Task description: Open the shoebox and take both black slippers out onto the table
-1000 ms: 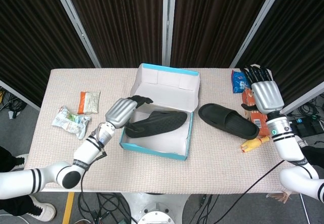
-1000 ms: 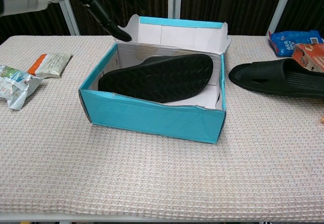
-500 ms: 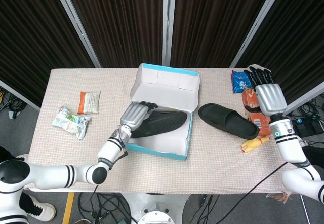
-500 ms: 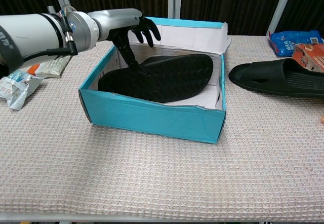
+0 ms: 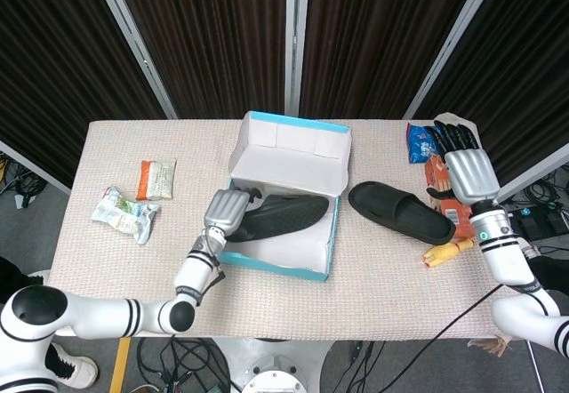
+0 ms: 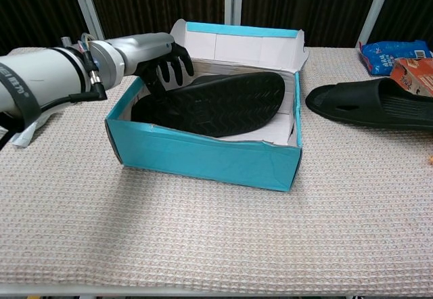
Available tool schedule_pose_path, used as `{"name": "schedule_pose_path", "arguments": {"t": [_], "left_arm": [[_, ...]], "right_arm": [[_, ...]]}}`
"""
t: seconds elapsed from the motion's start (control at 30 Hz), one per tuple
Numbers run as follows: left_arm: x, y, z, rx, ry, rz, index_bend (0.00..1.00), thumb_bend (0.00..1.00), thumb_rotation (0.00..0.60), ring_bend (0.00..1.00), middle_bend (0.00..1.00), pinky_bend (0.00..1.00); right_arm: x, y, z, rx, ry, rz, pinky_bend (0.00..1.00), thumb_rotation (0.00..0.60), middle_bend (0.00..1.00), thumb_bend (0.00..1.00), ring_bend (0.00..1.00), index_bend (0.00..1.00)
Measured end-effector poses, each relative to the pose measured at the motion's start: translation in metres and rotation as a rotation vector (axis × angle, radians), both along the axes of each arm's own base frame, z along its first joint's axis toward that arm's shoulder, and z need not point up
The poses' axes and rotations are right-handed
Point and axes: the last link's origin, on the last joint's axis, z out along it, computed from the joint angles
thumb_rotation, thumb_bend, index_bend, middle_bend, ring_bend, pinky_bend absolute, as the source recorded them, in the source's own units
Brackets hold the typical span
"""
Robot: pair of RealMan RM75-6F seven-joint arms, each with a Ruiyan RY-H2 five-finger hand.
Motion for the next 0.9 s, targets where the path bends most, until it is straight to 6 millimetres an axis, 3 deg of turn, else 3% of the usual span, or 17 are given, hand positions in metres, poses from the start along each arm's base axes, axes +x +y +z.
{"name": "schedule_pose_path", "arguments": {"t": [0.6,0.9], "left_arm": [[0.001,0.0,-0.022,0.02,0.016,-0.03,0.46,0.01,0.6,0.46,0.49,0.61],[-0.003,0.001,-0.033,0.008,-0.028,-0.064,0.64,0.28,0.6,0.63,0.66,0.77]], "right_arm": [[-0.004,0.002,0.001,-0.009,0.001,-0.008,0.0,0.6,0.0,0.0,0.0,0.0],[-0.004,0.002,0.002,-0.015,-0.002,-0.013,0.0,0.6,0.0,0.0,0.0,0.0]]}}
